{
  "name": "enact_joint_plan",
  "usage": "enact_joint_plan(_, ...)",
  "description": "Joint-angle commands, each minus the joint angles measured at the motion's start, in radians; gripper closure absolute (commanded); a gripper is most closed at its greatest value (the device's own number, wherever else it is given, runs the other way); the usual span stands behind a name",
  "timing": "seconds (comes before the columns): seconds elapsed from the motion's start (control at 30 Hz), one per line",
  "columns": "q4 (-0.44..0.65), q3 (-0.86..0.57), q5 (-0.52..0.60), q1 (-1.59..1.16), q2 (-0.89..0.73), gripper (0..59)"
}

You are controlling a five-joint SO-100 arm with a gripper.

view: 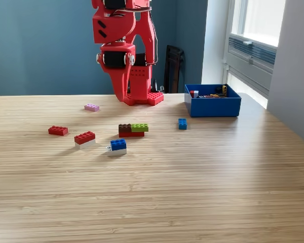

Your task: Grasp a lego block and put it in the bin.

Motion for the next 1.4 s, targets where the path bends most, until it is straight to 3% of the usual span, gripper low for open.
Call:
enact_joint_plan(0.03,-0.052,0.003,-0.201,0.054,0.043,58.5)
enact_joint_plan(0.2,-0.117,0.020,-0.360,0.077,0.041,58.5)
enact_joint_plan(0.43,-0.193,0.011,-0.408,0.072,0.037,57.7)
enact_joint_plan(0.57,-0.212,-0.011,-0.431,0.069,-0.006,36.0)
enact_joint_plan(0.7,-0.210,-0.074,-0.446,0.071,-0.120,29.9)
enact_joint_plan(1.0,-0.210,-0.173,-0.463,0.048,-0.307,27.1)
enact_joint_plan(1.4,-0.209,-0.316,-0.414,-0.041,-0.466,28.9)
